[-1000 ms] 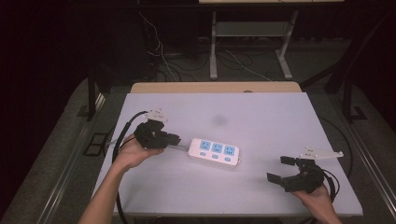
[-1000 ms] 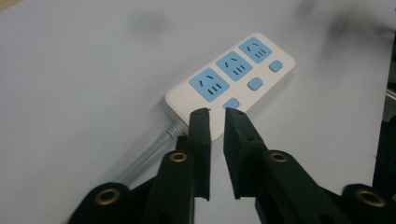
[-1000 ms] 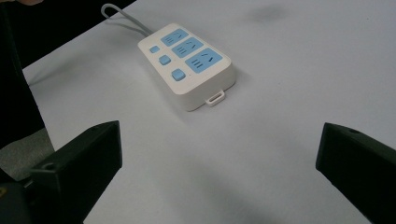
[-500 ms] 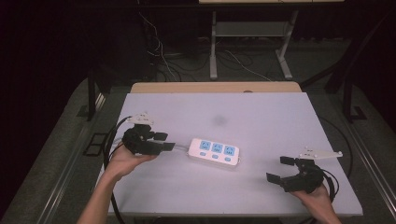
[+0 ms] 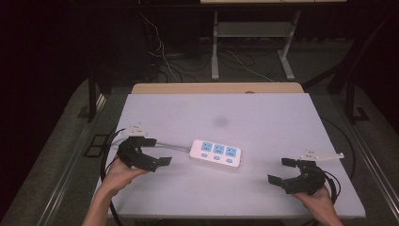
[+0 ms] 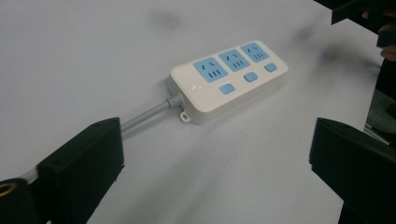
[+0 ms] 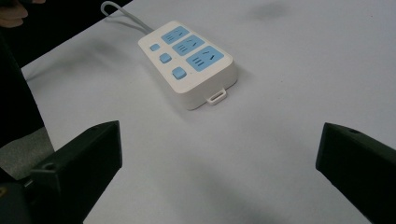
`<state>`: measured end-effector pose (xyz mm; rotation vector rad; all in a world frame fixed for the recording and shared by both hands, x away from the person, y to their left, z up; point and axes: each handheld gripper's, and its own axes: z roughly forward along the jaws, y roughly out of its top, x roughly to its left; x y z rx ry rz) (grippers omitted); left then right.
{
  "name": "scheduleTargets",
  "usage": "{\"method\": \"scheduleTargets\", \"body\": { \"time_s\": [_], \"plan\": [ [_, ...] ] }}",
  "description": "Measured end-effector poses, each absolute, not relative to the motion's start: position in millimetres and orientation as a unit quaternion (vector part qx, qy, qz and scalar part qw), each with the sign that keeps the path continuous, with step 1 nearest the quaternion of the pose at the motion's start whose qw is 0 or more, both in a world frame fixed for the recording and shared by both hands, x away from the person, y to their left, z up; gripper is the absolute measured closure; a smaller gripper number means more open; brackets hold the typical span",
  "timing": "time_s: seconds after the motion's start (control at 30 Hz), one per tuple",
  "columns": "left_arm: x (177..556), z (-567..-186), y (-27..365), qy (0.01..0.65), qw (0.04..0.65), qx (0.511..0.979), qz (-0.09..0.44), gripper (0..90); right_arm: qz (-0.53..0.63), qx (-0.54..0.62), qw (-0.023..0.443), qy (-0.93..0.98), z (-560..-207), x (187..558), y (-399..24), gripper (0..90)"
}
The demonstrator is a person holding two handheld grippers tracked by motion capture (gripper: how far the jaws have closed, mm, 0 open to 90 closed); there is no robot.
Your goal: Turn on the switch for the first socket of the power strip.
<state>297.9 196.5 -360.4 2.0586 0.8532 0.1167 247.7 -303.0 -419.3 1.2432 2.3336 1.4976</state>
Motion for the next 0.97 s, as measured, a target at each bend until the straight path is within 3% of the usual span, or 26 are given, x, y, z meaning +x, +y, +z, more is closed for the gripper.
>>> {"method": "scheduleTargets", "body": {
  "time_s": [0.97],
  "plan": [
    [257,-415,205,0.365,0.484,0.793,0.063,0.0,0.488,0.404,0.048,0.772,-420,247,-301,0.0]
  ]
}}
